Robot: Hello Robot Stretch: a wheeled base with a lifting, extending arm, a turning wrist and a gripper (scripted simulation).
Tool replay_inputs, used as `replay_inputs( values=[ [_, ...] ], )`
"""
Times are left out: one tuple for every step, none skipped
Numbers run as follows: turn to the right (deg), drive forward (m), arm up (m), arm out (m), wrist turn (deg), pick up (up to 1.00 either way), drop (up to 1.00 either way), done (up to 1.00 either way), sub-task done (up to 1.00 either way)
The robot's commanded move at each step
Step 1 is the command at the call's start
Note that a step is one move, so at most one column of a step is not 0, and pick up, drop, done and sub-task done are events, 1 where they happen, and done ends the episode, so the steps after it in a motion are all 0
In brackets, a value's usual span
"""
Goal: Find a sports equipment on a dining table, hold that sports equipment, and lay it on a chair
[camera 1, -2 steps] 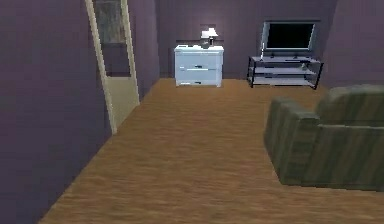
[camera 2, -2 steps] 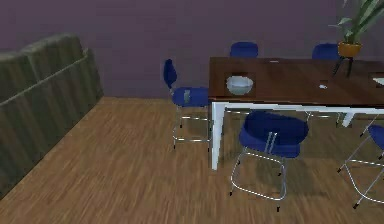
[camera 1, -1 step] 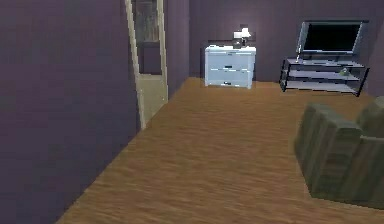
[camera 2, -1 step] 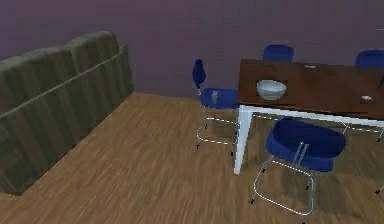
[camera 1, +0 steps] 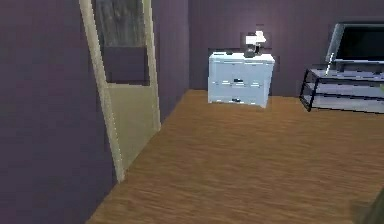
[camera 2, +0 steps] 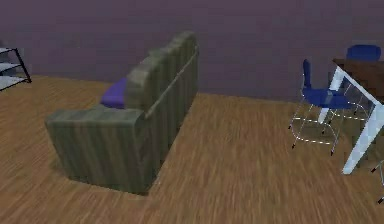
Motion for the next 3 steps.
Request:
replay_inputs(
  values=[
    [0.0,1.0,0.0,0.0,0.0,0.0,0.0,0.0,0.0],
    [-3.0,0.0,0.0,0.0,0.0,0.0,0.0,0.0,0.0],
    [0.0,0.95,0.0,0.0,0.0,0.0,0.0,0.0,0.0]
  ],
)
